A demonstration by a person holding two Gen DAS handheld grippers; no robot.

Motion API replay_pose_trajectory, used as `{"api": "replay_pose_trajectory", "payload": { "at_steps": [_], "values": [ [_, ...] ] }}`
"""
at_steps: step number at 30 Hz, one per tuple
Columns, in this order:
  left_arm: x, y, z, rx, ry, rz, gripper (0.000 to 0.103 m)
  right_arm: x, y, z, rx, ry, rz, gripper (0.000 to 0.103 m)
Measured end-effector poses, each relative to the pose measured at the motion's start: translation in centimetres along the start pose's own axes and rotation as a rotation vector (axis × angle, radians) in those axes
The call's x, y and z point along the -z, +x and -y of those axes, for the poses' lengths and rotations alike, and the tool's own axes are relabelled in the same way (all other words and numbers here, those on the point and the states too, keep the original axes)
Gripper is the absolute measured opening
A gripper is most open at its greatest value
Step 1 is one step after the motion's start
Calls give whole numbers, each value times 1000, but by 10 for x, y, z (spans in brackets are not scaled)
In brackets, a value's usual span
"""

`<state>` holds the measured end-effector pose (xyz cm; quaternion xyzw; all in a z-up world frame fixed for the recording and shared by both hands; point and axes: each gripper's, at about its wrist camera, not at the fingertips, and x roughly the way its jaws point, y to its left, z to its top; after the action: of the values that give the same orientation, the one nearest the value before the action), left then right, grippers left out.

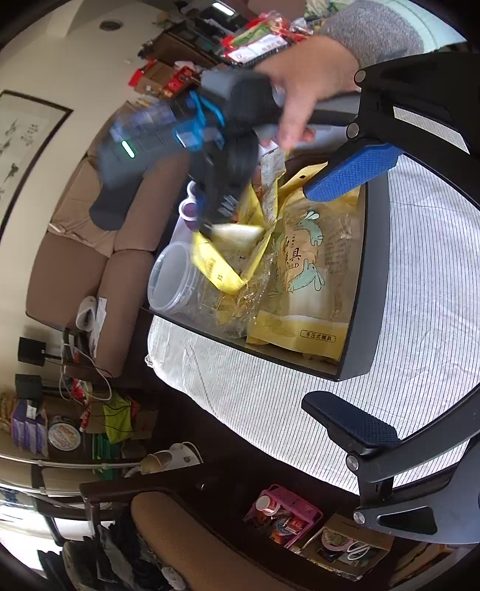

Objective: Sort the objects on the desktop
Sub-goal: 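Open the right tool to release the strip into the box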

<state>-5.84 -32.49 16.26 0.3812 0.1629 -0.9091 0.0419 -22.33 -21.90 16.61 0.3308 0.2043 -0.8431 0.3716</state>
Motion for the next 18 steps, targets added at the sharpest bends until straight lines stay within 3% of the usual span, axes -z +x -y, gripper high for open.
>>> {"api": "replay_pose_trajectory", "payload": {
  "at_steps": [2, 6, 11, 14, 18],
  "values": [
    [0, 0, 0, 2, -6, 3, 103, -15, -26, 10, -53, 57, 97, 6],
    [0, -2, 1, 4, -3, 4, 103, -51, -70, 25, -72, 119, 204, 7],
    [-1, -2, 1, -2, -9, 5, 103, -84, -107, 25, -127, 144, 291, 7],
    [-1, -2, -1, -6, -11, 4, 103, -86, -113, 21, -135, 134, 274, 7],
    [-1, -2, -5, -13, -19, 2, 103, -72, -83, 25, -67, 127, 119, 8]
  ]
}}
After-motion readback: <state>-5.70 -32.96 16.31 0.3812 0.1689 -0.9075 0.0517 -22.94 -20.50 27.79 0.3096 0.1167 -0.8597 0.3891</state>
